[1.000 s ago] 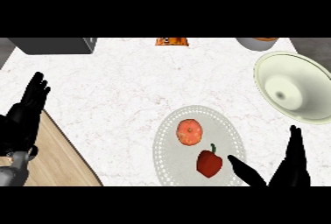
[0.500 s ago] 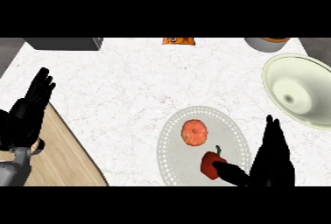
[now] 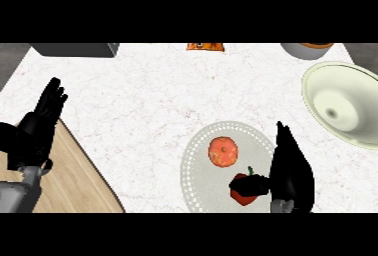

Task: Pick the squash from the placemat and place it in the bowl

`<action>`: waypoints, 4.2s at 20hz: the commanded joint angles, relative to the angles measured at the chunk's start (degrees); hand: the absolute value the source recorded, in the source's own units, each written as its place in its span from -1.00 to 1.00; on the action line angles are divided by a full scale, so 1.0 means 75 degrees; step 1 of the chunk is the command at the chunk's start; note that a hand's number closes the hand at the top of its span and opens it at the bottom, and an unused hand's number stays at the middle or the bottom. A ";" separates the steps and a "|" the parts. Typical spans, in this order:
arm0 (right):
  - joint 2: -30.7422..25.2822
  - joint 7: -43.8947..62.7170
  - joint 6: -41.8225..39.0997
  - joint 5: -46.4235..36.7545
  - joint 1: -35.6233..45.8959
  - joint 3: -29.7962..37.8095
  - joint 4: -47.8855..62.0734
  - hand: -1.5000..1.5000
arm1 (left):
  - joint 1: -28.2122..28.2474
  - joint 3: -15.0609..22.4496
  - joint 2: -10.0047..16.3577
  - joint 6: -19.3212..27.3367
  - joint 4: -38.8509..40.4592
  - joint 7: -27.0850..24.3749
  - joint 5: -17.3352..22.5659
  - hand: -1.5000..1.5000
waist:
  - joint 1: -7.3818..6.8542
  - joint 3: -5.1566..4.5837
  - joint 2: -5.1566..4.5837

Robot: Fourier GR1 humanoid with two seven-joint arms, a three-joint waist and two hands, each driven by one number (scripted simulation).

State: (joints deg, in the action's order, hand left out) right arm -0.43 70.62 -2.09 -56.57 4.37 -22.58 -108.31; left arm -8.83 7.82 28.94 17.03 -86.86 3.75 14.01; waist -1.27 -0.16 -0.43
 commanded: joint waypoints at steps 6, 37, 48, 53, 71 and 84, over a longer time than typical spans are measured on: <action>0.0055 0.1946 -0.1120 0.1491 0.0983 0.0431 0.1414 -1.00 | -0.0066 0.0010 -0.0174 -0.0034 0.0035 -0.0006 -0.0055 0.00 | 0.0026 0.0003 0.0027; 0.0052 0.1909 0.1385 0.1370 0.2220 -0.0782 0.4733 -1.00 | -0.0116 -0.0494 -0.0293 -0.0515 0.0258 0.0001 -0.0244 0.00 | 0.0041 0.0018 0.0040; 0.0046 0.0334 0.2207 0.2241 0.2667 -0.0648 0.6064 1.00 | 0.0093 -0.0709 -0.0475 -0.0771 0.0247 -0.0279 -0.0395 0.00 | 0.0029 0.0022 0.0027; 0.0044 0.0210 0.2238 0.1930 0.2544 -0.0591 0.6104 1.00 | 0.0277 -0.0557 -0.0698 -0.0495 -0.0125 0.0052 -0.0667 0.00 | 0.0067 0.0023 0.0054; -0.1491 -0.1683 0.0680 0.0651 0.6768 0.0818 0.8103 1.00 | -0.0057 -0.0777 -0.0849 -0.0718 0.0190 0.0155 -0.0861 0.00 | 0.0104 0.0016 0.0071; -0.2743 -0.0526 0.0923 -0.0712 0.6982 0.1623 0.5679 1.00 | 0.0331 -0.1008 -0.0927 -0.0829 0.0060 0.0047 -0.0832 0.00 | 0.0262 0.0018 0.0111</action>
State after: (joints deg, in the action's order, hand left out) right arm -18.36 61.09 4.97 -60.88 58.04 -13.15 -60.73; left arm -8.30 0.25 23.27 10.82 -86.42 6.03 8.04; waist 0.49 -0.03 0.42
